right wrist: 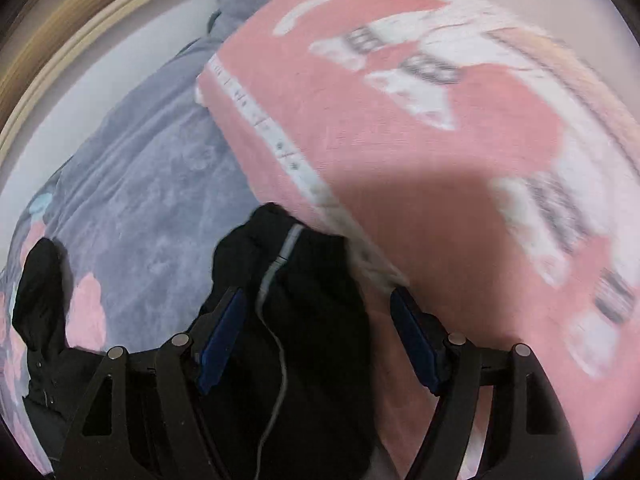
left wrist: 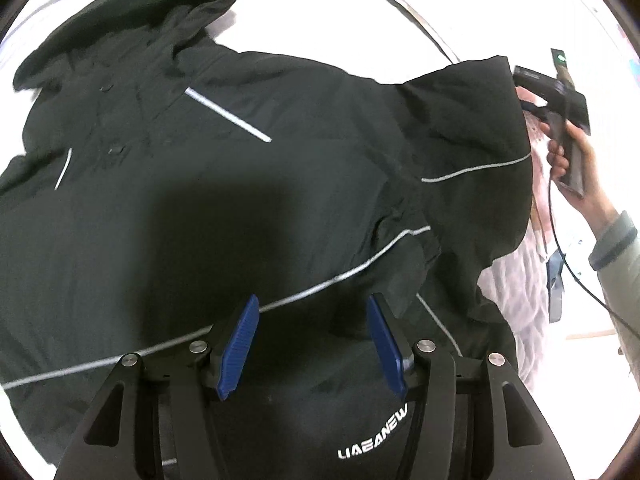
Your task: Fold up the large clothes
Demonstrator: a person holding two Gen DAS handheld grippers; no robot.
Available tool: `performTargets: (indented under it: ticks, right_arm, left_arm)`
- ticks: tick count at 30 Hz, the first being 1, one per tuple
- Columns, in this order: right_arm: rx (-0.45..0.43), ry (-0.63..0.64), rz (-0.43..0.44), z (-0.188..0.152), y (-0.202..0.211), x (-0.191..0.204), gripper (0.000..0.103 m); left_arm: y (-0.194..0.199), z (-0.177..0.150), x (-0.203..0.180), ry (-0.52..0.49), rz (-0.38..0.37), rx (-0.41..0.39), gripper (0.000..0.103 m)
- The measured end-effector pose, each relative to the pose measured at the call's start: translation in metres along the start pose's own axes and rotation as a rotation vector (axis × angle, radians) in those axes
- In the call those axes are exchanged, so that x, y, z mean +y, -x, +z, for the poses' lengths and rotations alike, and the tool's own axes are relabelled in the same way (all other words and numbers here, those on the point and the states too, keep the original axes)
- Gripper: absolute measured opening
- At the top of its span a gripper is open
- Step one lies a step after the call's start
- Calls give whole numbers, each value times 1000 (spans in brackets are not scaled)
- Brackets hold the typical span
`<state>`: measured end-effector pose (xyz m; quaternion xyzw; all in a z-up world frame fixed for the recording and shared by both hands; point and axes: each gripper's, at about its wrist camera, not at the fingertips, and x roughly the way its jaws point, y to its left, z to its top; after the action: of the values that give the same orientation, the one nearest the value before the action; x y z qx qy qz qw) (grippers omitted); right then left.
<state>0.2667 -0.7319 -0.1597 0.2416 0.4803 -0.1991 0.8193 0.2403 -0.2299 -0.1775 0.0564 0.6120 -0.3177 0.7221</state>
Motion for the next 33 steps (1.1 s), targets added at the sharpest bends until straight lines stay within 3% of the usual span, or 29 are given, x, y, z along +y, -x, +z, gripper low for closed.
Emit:
performTargets:
  ticks: [1,3,4,5,10,13,16,19,22,25,27,30,31,33]
  right_arm:
    - [16,26,10,0,-6,7,76]
    - [62,86,21,-2,-18,22,49]
    - [85,106,3,-6,-22,29,24]
    - [96,118,-6,-10,-22,31,20]
    - [-44,127,-84,-25,44,17,16]
    - [-172,82,-201,-30,119,-19,16]
    - [-214,-27,-265,-38,167,-71,16]
    - [-144,-105,-222,-45,159,-112,16]
    - [-76,-105,-233,-53,131,-129,16]
    - [-54,-154,-199,-53,112,-139,18]
    - [-59,-161,-162,-52,113,-140,26]
    - [-54,-176,-116,-51,116,-141,48]
    - [-61,-185,-84,-52,116,-141,46]
    - [-75,-170,-94,-54,121,-135,22]
  left_arm:
    - [-1,2,-1,-6,-1,1,57]
    - [-5,5,-5,-15,-3,5,57]
    - [-7,7,-7,-20,-5,7,57]
    - [-9,10,-11,-31,-7,5,57]
    - [-9,21,-31,-78,-15,-29,57]
    - [-13,28,-39,-84,-5,-51,57]
    - [-27,36,-40,-42,31,-53,57]
    - [-57,42,-30,31,119,6,57]
    - [-74,45,-23,61,127,30,57]
    - [-65,46,-24,51,114,34,57]
    - [-50,42,-20,47,95,25,57]
    - [-24,29,-7,54,81,1,57]
    - [-15,23,-1,61,84,-7,57]
    - [1,11,7,75,102,-29,57]
